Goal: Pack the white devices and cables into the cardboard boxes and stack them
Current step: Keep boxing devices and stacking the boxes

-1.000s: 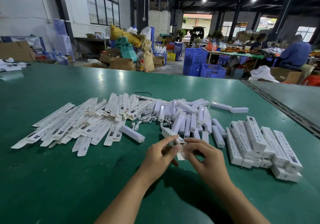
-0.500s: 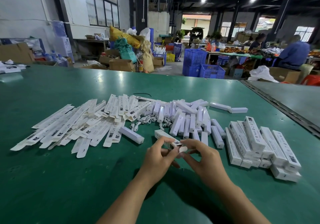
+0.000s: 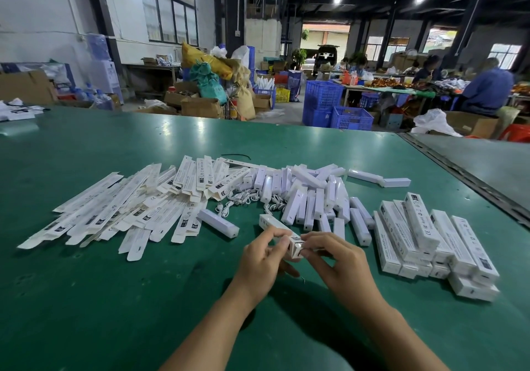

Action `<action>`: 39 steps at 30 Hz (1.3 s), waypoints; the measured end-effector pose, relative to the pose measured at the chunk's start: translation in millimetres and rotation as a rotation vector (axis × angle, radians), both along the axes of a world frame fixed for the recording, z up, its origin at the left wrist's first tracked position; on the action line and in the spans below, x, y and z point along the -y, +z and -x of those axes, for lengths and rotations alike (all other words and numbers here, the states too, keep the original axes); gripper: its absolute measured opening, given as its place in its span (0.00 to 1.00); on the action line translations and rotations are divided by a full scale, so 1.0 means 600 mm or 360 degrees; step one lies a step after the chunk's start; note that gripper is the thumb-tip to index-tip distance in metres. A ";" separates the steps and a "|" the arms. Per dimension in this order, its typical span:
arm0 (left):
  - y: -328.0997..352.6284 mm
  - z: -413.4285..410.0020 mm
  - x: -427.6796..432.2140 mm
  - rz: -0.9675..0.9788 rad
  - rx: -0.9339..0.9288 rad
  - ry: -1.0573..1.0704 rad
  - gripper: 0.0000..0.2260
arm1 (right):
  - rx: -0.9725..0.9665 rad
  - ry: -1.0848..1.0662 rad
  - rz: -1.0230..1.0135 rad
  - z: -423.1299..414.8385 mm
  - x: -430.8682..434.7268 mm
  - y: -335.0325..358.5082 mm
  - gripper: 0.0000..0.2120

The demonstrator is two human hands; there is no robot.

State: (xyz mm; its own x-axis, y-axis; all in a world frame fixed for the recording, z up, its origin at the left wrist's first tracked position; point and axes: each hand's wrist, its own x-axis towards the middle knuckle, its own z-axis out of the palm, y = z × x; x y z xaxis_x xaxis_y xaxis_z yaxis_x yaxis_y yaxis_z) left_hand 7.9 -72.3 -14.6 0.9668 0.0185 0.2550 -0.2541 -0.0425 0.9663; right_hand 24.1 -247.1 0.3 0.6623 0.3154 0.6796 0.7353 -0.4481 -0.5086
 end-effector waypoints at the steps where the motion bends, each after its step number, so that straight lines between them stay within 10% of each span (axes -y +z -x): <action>1: 0.001 0.000 0.000 -0.0006 -0.0004 0.0001 0.08 | -0.0003 0.0006 0.0009 0.000 0.000 0.000 0.05; 27: 0.001 0.008 0.013 -0.0492 0.0276 0.0058 0.15 | -0.1234 -0.0051 -0.0689 0.007 -0.017 0.003 0.11; 34: 0.005 0.009 0.017 -0.0615 0.0312 -0.0021 0.25 | -0.1609 0.0380 -0.1215 0.004 -0.009 0.015 0.18; 39: -0.005 0.006 0.024 -0.0579 0.0161 -0.0003 0.32 | -0.0883 -0.0646 -0.0613 -0.023 0.049 0.038 0.13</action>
State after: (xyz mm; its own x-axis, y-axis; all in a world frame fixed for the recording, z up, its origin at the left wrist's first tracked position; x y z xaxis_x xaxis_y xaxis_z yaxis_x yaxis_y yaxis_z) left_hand 4.1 -86.6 -17.9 0.9363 -0.0923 0.3388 -0.3477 -0.3776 0.8582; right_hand 38.1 -276.5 23.2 0.9496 -0.2146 0.2285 0.1452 -0.3448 -0.9274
